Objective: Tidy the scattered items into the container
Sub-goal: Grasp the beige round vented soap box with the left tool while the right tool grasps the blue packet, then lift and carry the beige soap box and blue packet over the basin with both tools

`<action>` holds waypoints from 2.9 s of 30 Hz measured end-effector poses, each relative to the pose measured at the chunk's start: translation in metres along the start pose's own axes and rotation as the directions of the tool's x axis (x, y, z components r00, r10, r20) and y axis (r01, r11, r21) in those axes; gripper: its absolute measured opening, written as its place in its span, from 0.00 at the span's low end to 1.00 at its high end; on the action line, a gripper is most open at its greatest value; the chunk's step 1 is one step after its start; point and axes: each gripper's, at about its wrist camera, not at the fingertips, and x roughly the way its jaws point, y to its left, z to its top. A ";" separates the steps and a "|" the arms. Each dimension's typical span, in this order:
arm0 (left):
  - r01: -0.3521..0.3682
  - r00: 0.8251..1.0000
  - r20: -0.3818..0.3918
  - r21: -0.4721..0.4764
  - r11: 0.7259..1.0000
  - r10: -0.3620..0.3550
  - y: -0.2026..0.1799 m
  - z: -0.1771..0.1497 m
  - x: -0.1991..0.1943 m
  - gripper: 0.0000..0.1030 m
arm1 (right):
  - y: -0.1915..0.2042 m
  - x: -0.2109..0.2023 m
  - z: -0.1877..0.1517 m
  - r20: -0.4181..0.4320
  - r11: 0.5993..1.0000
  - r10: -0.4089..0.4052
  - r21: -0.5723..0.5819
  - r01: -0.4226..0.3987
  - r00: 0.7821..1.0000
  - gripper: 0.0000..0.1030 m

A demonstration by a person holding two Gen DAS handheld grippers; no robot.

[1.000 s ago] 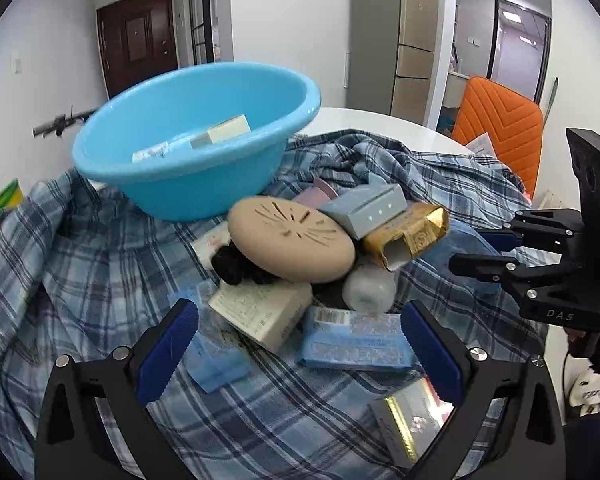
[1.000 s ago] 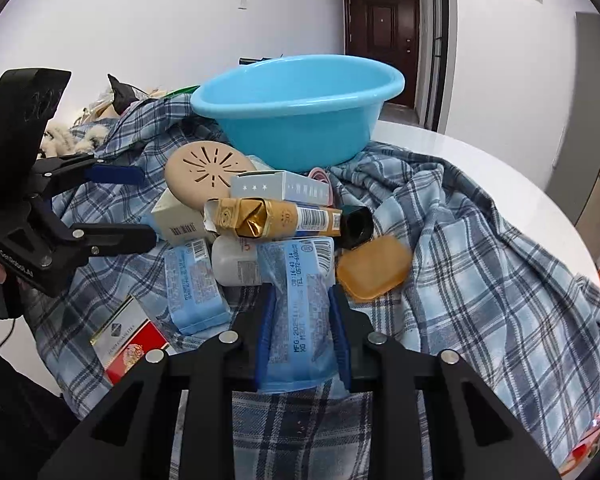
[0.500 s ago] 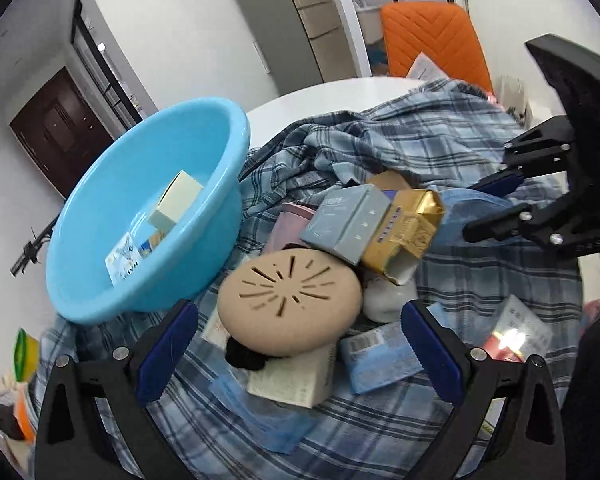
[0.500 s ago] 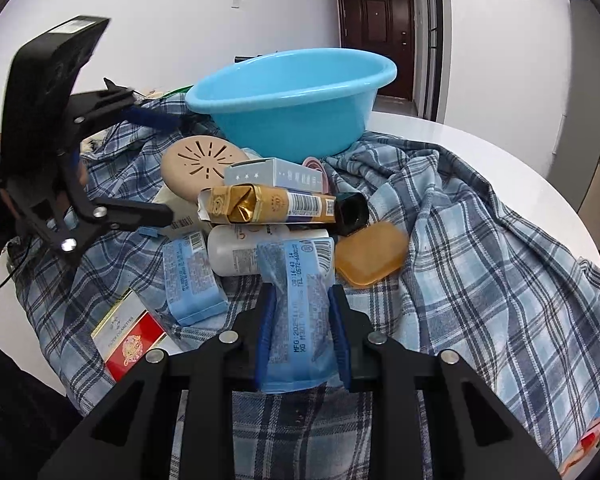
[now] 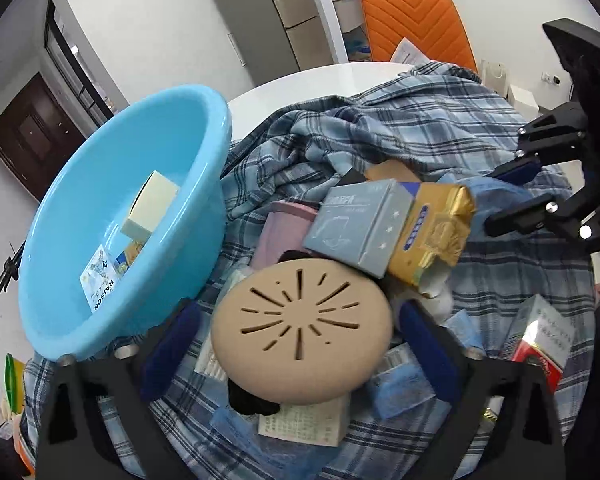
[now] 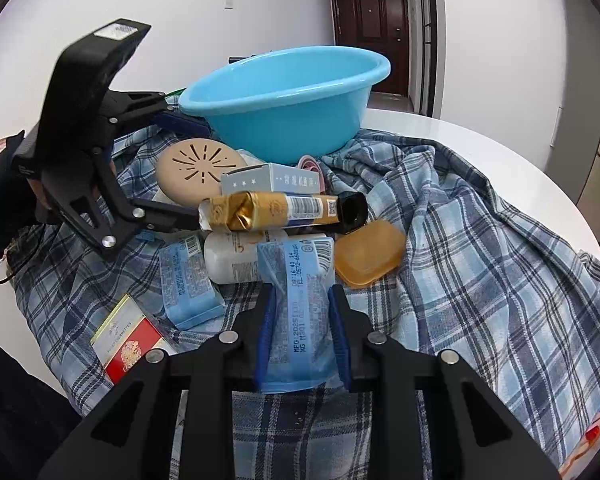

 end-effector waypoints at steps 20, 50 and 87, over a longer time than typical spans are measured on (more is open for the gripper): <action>-0.043 0.991 0.110 -0.267 0.963 0.075 0.031 -0.016 -0.068 0.73 | 0.003 -0.019 0.011 0.042 1.000 0.022 0.001 -0.022 0.999 0.24; -0.237 0.901 0.081 -0.732 0.639 0.427 0.158 0.047 -0.104 0.66 | 0.021 -0.009 0.233 0.244 0.999 0.022 0.031 -0.030 0.970 0.21; -0.165 0.960 -0.267 -0.779 0.605 -0.082 0.278 0.072 0.040 0.71 | -0.065 0.149 0.311 -0.354 0.972 0.136 0.228 -0.056 0.925 0.21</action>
